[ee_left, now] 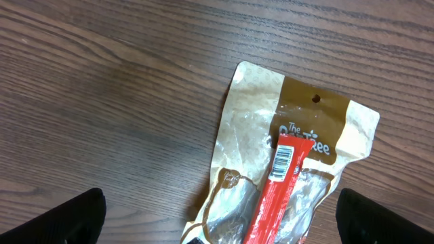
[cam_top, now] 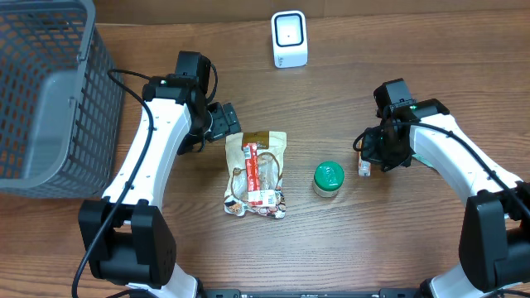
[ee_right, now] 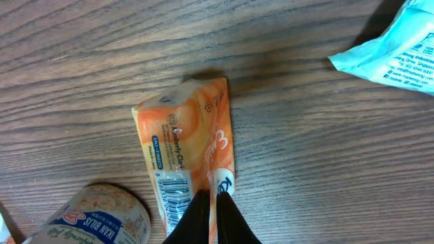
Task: Scan the item barcode
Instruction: 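Lower the right gripper and close it on the orange pack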
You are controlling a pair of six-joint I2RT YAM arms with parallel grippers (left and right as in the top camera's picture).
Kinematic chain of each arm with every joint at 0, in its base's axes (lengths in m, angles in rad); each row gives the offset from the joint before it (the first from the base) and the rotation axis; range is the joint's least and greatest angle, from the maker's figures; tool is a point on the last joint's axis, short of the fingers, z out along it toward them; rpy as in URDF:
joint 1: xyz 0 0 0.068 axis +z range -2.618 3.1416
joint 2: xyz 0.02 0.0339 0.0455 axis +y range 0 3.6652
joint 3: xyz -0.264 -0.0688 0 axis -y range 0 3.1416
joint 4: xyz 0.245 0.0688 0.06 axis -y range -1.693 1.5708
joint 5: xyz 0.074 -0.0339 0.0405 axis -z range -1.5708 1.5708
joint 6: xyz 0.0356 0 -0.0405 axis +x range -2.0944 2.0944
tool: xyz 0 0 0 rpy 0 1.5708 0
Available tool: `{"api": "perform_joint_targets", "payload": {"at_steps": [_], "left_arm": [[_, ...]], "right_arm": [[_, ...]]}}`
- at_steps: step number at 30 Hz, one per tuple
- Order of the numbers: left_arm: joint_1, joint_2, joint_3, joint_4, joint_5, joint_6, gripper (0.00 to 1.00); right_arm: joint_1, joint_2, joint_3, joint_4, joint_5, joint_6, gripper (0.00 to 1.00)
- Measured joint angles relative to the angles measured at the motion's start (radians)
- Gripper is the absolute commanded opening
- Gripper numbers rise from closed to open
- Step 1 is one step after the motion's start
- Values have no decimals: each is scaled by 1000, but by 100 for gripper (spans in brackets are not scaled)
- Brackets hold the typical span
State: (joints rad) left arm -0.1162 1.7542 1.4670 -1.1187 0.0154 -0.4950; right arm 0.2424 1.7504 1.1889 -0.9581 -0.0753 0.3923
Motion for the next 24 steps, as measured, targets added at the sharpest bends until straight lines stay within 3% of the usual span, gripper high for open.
{"api": "perform_joint_targets", "payload": {"at_steps": [24], "left_arm": [[0,0,0,0,0,0,100]], "right_arm": [[0,0,0,35,-32,0,16]]}}
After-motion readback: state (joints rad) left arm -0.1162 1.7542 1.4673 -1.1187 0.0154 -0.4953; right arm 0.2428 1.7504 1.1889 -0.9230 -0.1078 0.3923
